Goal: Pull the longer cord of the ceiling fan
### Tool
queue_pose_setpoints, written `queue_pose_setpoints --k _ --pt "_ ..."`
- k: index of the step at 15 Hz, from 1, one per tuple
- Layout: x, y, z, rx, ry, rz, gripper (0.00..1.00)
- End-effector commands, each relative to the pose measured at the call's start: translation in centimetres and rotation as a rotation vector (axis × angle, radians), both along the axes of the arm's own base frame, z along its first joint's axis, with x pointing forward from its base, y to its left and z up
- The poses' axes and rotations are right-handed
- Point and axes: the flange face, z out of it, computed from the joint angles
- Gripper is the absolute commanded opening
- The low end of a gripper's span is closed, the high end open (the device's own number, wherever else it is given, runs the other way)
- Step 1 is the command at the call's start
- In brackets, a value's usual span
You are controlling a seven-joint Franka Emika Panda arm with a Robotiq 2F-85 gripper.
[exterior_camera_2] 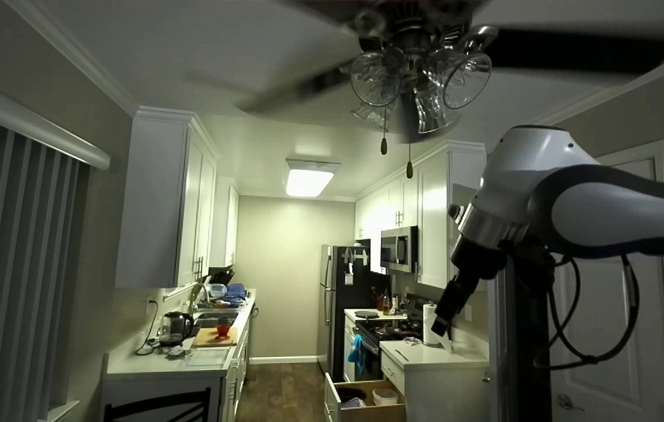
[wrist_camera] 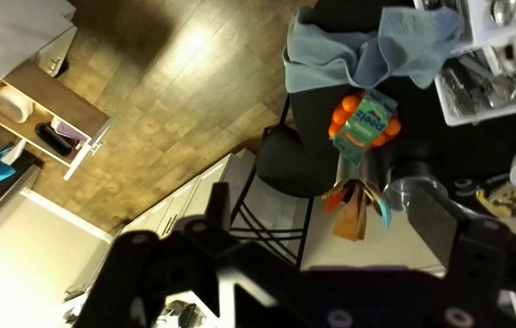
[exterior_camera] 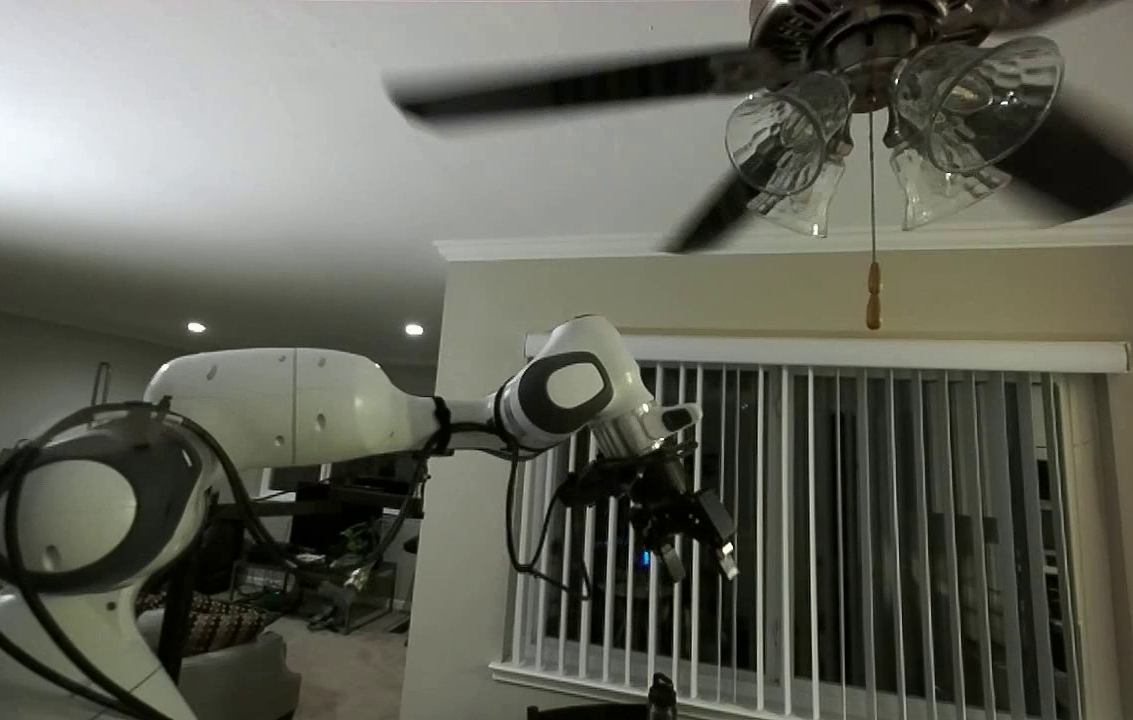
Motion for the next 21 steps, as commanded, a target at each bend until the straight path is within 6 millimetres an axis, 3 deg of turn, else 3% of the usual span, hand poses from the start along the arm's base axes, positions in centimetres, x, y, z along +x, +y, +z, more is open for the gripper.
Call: queue_pose_setpoints --k 1,2,3,10,13,17,21 --pt "1.5 1.2 3.3 0.146 -0.067 -0.125 1.0" --pt "1.6 1.5 4.0 0.179 -0.098 -0.158 1.0" --pt "0.6 1.1 3.1 0.112 -0.07 -0.102 1.0" --pt "1.2 1.4 3.9 0.155 -0.091 -0.147 1.0" --pt "2.7 2.3 4.4 0.264 -0.253 -0.231 1.0" --pt "5.4 -1.3 7.1 0.353 -0.445 -0.315 1.0" --pt "6.0 -6.2 12.2 0.367 -0.673 -0.353 1.0"
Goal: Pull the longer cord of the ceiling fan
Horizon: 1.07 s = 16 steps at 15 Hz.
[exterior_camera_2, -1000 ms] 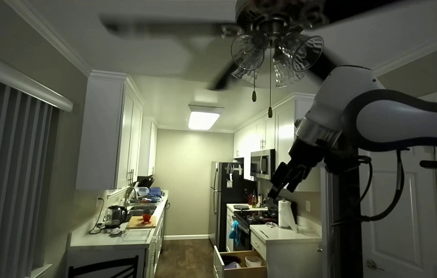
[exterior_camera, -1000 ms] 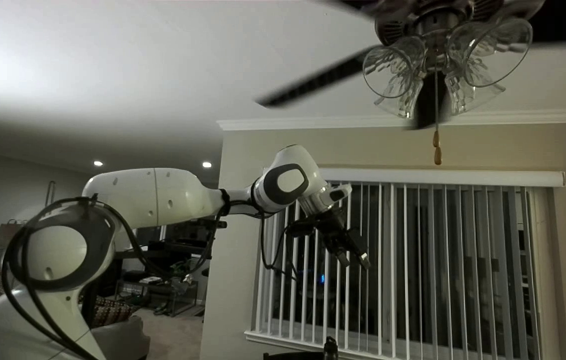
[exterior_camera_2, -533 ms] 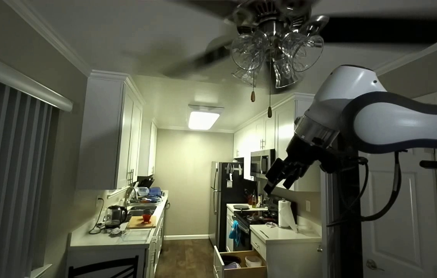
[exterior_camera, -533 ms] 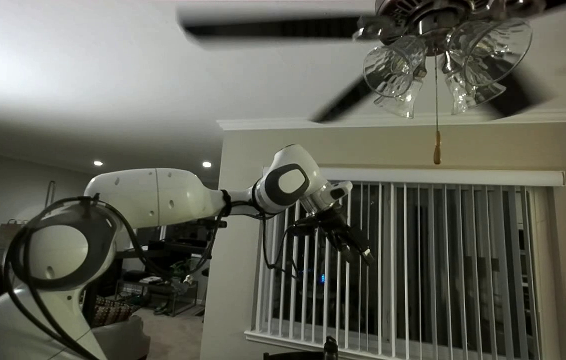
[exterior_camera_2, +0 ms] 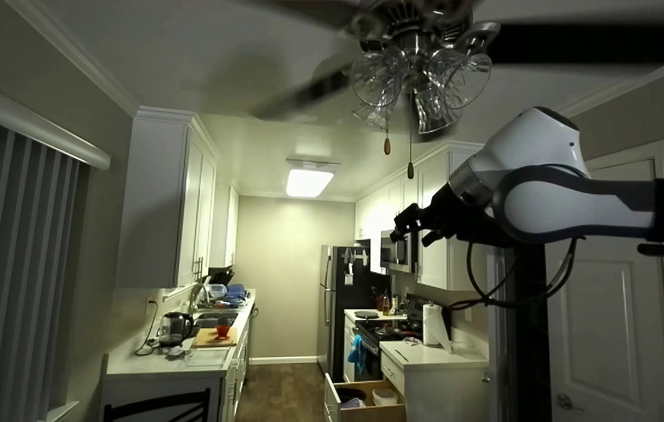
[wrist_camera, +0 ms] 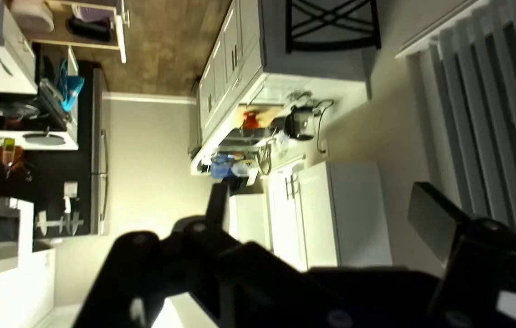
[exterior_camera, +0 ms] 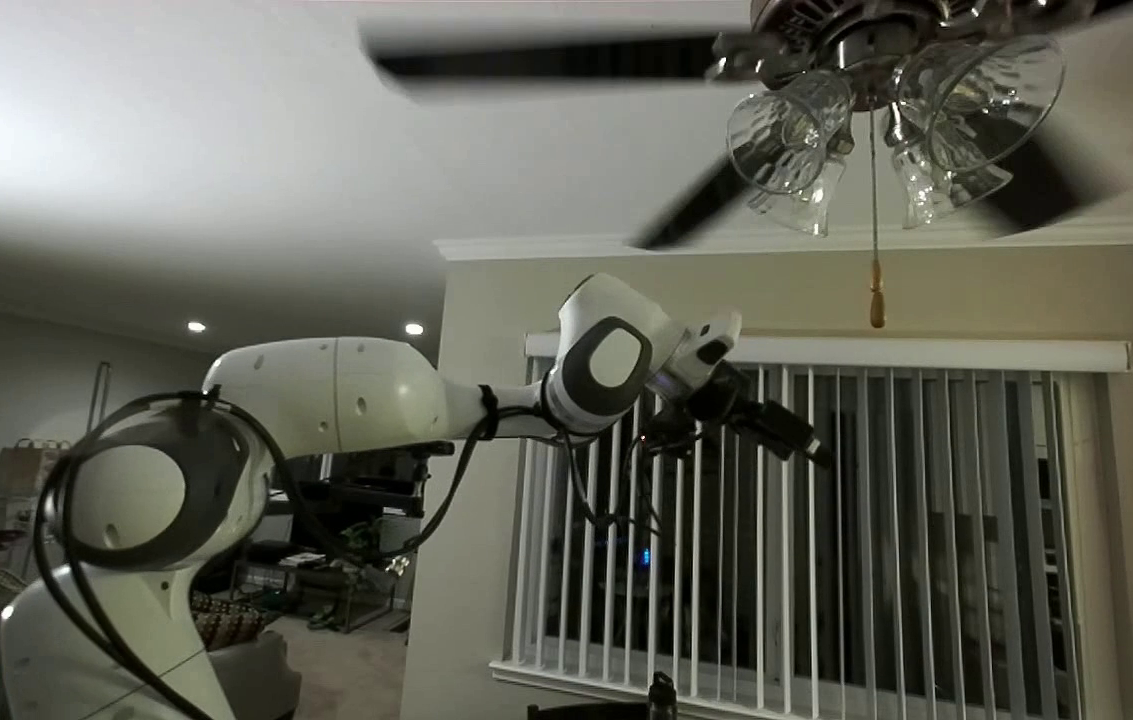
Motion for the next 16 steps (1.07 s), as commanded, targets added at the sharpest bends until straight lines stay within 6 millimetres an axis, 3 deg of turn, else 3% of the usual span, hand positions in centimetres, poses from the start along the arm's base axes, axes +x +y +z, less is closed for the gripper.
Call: queue_pose_setpoints --k 1,5,8,16 --pt "0.3 -2.4 4.9 0.0 -0.197 -0.043 1.0" --pt "0.3 -1.8 8.3 -0.022 -0.359 -0.013 1.0" --pt "0.8 -1.4 9.3 -0.035 -0.406 -0.006 1.0" --pt "2.0 -3.5 11.2 -0.049 -0.494 -0.074 1.0"
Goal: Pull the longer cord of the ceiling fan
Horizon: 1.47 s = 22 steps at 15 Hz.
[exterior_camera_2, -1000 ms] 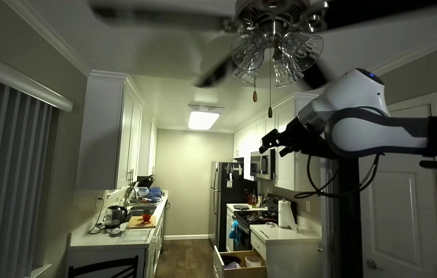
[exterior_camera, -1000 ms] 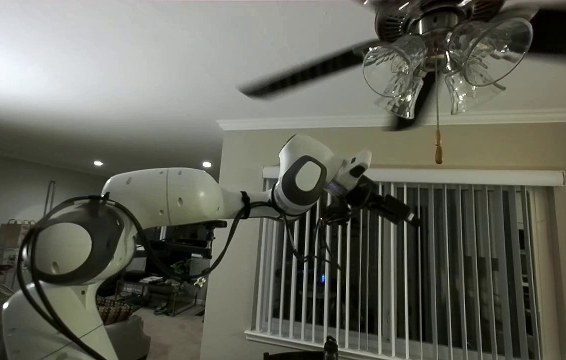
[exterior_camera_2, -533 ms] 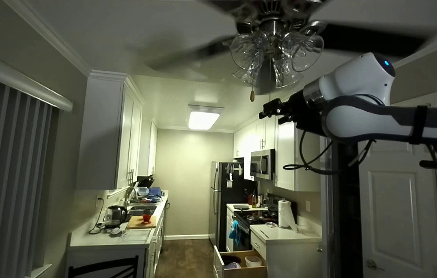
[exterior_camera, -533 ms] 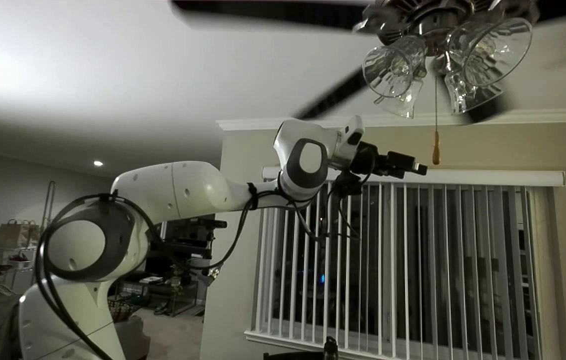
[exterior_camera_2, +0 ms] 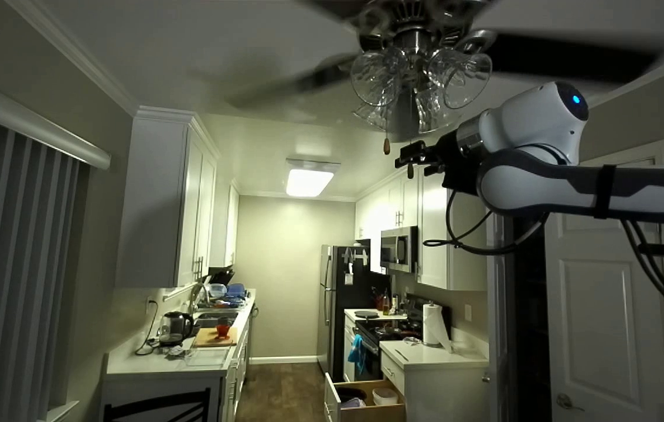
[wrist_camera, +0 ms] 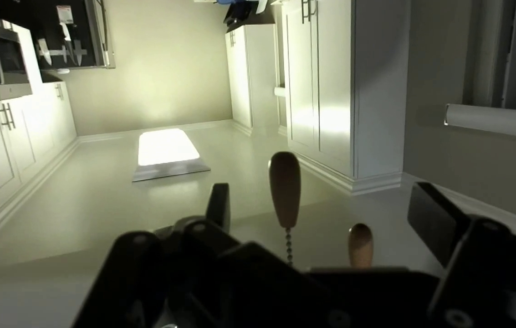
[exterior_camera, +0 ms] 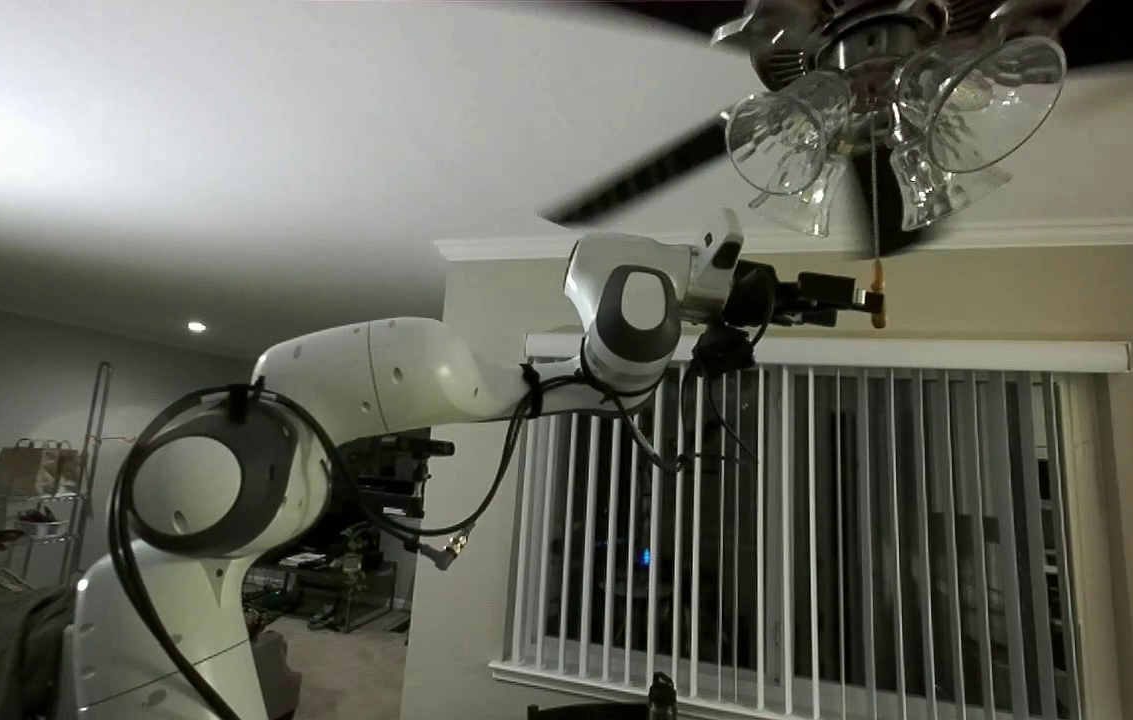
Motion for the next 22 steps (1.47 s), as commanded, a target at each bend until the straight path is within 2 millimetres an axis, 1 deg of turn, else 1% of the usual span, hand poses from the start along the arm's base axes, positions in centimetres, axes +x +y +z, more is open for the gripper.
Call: queue_pose_setpoints --k 1,2,3,4,8,14,15,16,18,20,22 --pt "1.1 -0.1 0.7 0.006 -0.038 -0.017 1.0" --pt "1.3 0.1 0.7 0.003 -0.033 -0.016 1.0" --pt "1.5 0.3 0.7 -0.001 -0.027 -0.012 0.75" --pt "1.7 0.5 0.6 -0.002 -0.023 -0.008 0.73" --pt "2.2 0.8 0.8 -0.004 -0.024 -0.002 0.47" --pt "2.2 0.9 1.3 -0.005 -0.035 -0.003 0.07" --pt "2.2 0.9 1.3 -0.006 -0.035 -0.005 0.02" --pt "2.2 0.8 1.3 -0.005 -0.036 -0.005 0.01" --pt "2.2 0.8 1.4 -0.006 -0.036 -0.006 0.04" --pt "2.3 0.8 1.1 -0.011 -0.024 -0.011 0.04" --pt "2.9 0.2 -0.3 -0.01 0.035 -0.032 0.04"
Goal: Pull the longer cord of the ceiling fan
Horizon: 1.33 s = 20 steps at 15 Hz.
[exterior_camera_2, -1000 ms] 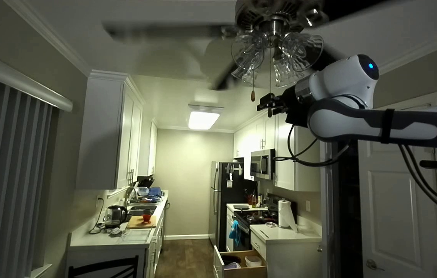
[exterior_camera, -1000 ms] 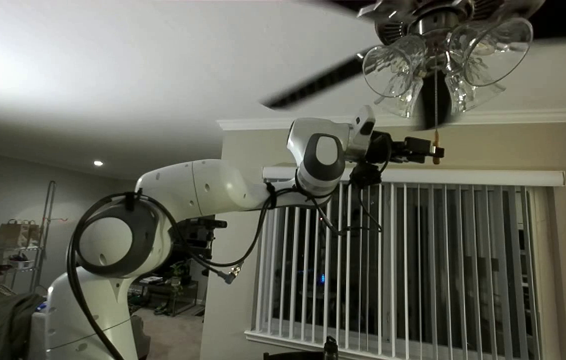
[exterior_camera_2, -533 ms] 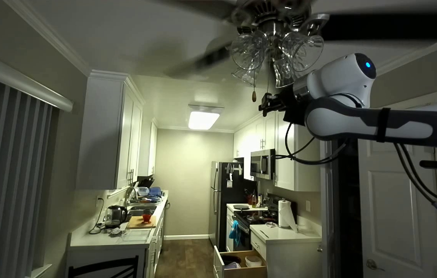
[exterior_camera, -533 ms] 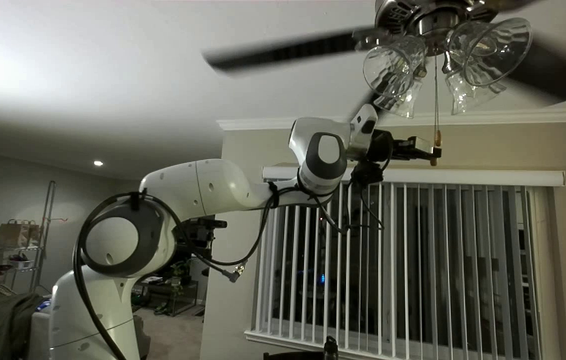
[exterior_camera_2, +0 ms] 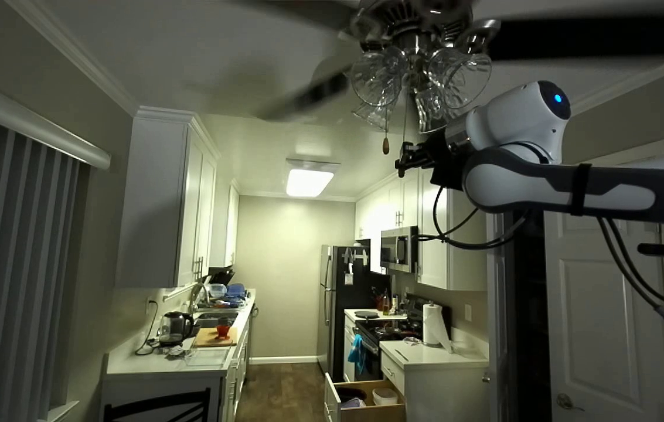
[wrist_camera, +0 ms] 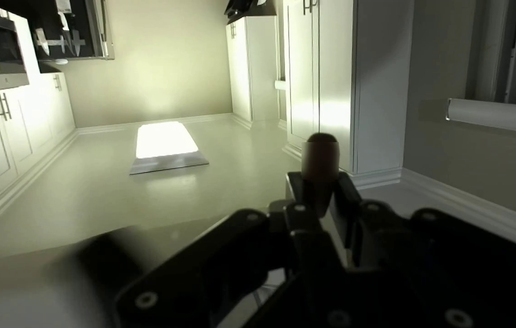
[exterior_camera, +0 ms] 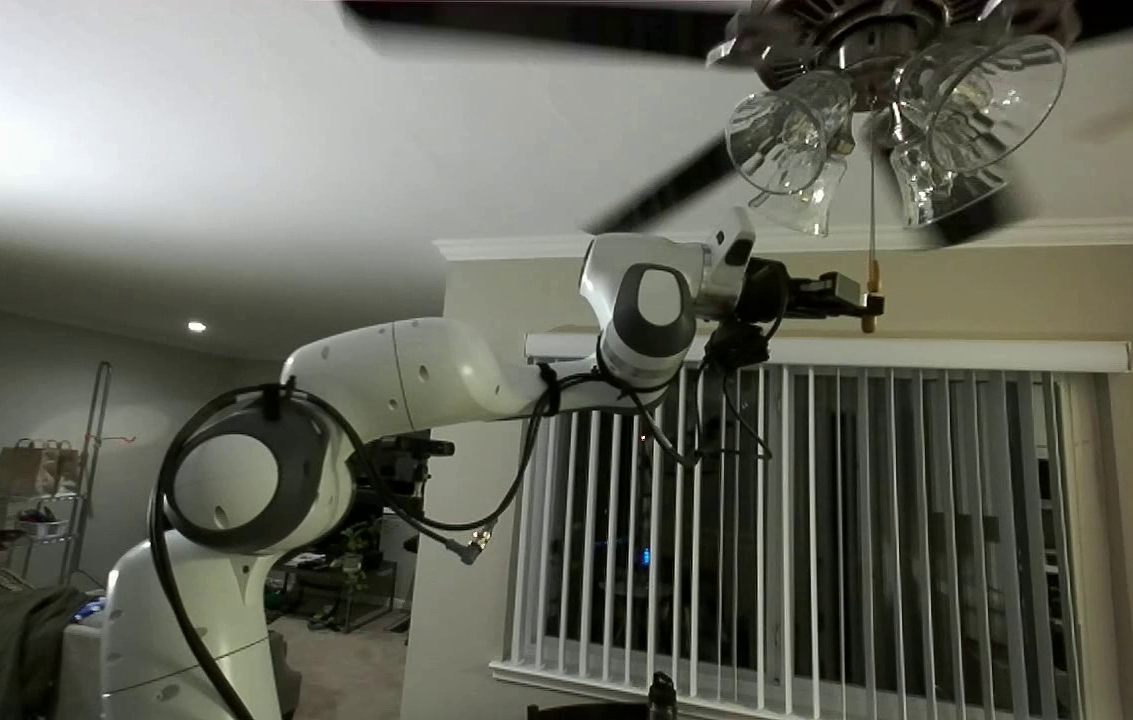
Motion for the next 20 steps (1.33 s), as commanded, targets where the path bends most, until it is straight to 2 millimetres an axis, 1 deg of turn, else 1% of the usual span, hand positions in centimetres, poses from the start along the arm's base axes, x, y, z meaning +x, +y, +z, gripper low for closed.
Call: queue_pose_setpoints --k 1,3,6,8,9,10,11,14,17,19,20 --pt "1.4 -0.9 -1.9 0.014 0.083 -0.036 0.04" --pt "1.7 -1.8 -3.0 0.022 0.124 -0.056 0.04" --pt "1.4 -2.8 -2.7 0.036 0.118 -0.064 0.04" --pt "1.0 -2.9 -1.9 0.053 0.077 -0.053 0.04" --pt "0.7 -2.7 -1.4 0.068 0.058 -0.049 0.42" --pt "0.6 -2.5 -1.2 0.074 0.054 -0.041 0.44" --pt "0.6 -2.2 -1.1 0.076 0.053 -0.033 0.49" --pt "0.8 -1.3 -1.7 0.073 0.075 -0.016 0.69" --pt "1.4 -0.8 -3.3 0.067 0.157 -0.024 0.88" --pt "1.6 -0.7 -4.0 0.076 0.191 -0.028 1.0" --pt "1.7 -0.7 -4.2 0.076 0.202 -0.031 1.0"
